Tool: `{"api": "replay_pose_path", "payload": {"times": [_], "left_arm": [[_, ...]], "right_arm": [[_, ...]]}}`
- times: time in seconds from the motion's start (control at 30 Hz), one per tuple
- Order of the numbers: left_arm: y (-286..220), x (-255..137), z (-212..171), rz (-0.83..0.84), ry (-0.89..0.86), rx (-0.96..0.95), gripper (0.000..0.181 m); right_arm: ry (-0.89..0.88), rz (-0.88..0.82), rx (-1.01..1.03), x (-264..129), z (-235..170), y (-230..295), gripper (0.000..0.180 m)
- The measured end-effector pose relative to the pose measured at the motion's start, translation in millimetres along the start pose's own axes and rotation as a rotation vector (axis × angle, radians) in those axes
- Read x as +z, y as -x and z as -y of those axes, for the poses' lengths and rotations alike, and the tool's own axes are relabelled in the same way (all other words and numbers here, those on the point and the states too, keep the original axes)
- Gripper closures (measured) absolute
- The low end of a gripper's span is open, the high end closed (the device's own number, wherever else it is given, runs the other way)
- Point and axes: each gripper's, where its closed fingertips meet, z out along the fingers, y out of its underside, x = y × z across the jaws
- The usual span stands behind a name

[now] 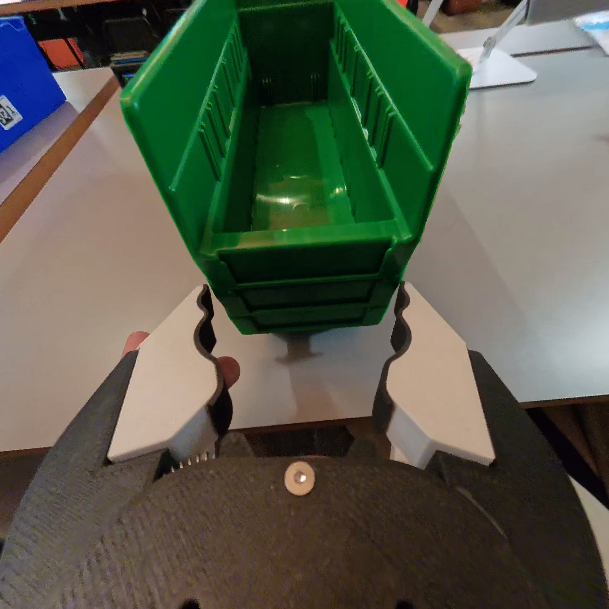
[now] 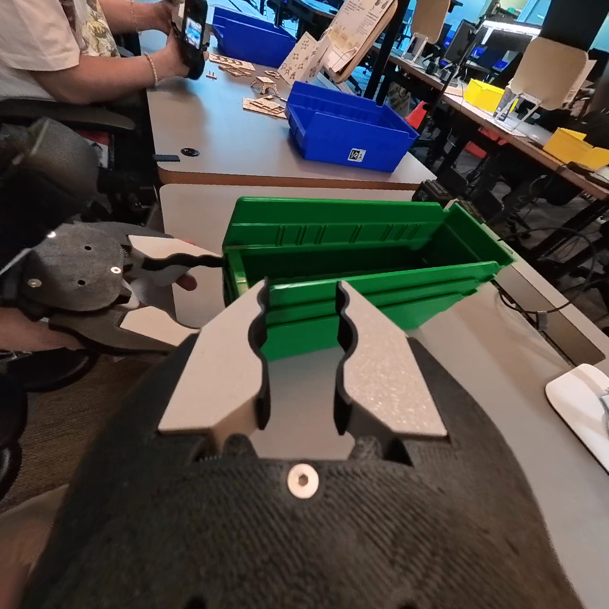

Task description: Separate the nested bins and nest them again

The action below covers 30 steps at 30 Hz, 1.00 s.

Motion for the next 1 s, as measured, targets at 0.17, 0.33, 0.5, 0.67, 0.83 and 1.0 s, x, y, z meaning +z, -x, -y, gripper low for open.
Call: {"api": "replay_pose_path", "payload": {"times": [0.17,0.33,0.5,0.67,0.83,1.0], "left_arm": [[1.1,1.0,0.6,0.003,-0.003,-0.020,0.066],[1.3,-0.2,3.9,-0.010,-0.021,-0.048,0.066],[0.6,2.6,2.7,-0.025,-0.020,-0.074,0.064],[-0.3,4.3,3.3,-0.033,-0.027,-0.085,0.063],[-2.7,7.8,0.6,-0.045,-0.010,-0.083,0.064],[-2.9,9.1,0.6,-0.048,-0.011,-0.076,0.064]], "right_arm": [[-0.004,0.026,-0.050,-4.3,15.7,-1.4,0.143],[0.060,0.104,-0.150,0.6,20.8,9.1,0.144],[0.139,0.082,-0.342,3.7,20.6,8.8,0.144],[0.203,0.088,-0.556,5.9,17.5,9.3,0.148],[0.328,0.005,-1.021,4.5,6.3,-3.3,0.150],[0.432,-0.037,-1.425,0.2,2.4,-15.1,0.149]]}}
